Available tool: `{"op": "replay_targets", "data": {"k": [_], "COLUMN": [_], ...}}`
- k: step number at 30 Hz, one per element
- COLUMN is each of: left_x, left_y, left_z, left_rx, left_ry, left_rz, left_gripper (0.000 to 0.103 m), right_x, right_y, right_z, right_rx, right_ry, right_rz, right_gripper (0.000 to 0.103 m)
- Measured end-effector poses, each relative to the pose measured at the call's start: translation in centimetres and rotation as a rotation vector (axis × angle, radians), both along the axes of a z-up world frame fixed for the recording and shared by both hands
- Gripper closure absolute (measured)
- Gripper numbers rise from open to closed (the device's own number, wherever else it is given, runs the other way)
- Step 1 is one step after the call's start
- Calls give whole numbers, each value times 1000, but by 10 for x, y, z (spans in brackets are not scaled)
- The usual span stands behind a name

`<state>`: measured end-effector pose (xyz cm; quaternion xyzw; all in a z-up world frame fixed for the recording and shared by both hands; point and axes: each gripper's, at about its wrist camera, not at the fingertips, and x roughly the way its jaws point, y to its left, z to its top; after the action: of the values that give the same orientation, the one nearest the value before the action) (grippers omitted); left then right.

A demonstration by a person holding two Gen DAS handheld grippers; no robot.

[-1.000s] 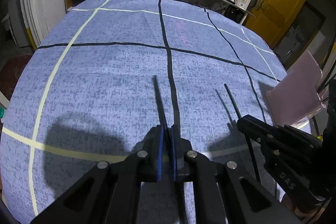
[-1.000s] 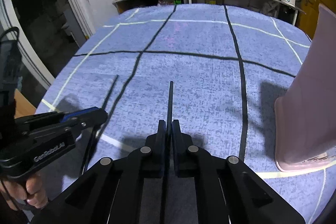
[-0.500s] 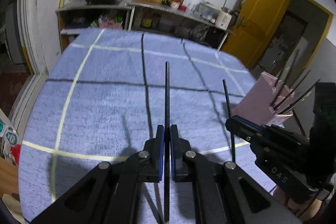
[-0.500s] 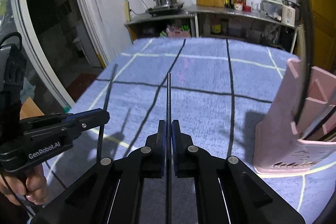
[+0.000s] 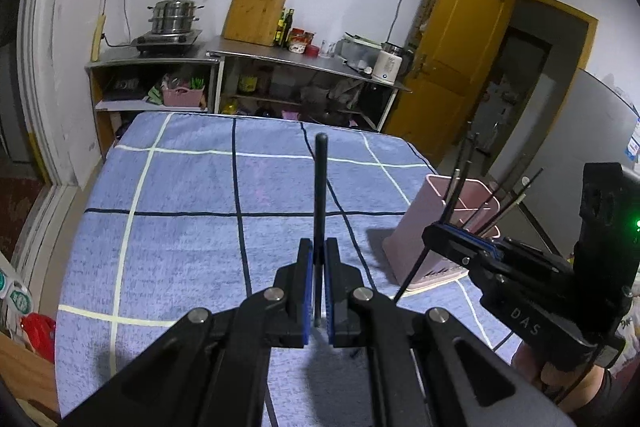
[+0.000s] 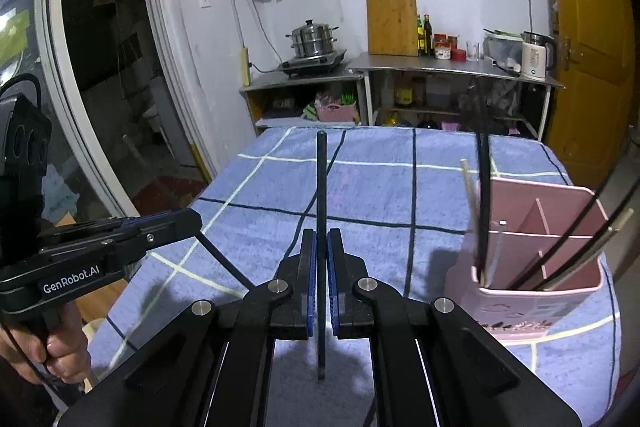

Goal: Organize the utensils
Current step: 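Lift both black chopsticks upright and carry them over the pink holder, then lower both black chopsticks into the holder compartments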

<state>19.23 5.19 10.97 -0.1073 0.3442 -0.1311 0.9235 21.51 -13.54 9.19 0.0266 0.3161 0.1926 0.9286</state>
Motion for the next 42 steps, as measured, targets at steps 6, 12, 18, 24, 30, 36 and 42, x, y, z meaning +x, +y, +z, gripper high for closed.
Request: {"op": "replay_targets", "data": {"k": [6, 12, 18, 24, 30, 36, 42], "left_x": [-4, -5, -3, 4, 15, 30, 49], "left_y": [-8, -26, -50, -81, -106, -123, -138], "left_z": [5, 12, 19, 31, 60, 87, 100], "left_rx": [10, 14, -11, -42, -59, -63, -51], "left_ry": [0, -2, -1, -18, -68, -116, -147], "left_rz": [-16, -60, -127, -198, -245, -260, -263], "left_gripper": [98, 98, 98, 98, 98, 98, 98], "right_x": [-12, -24, -38, -45, -48, -45, -33], "right_y": [-12, -28, -54, -86, -113, -132, -146], "right_z": [8, 18, 29, 41, 67, 92, 106], "right_rx": [3, 12, 16, 17, 26, 38, 52], "right_ry": [-19, -40, -60, -78, -131, -190, -226], "right_rz": [-15, -33, -71, -141, -195, -234, -271], "right_gripper": [98, 98, 98, 98, 98, 98, 98]}}
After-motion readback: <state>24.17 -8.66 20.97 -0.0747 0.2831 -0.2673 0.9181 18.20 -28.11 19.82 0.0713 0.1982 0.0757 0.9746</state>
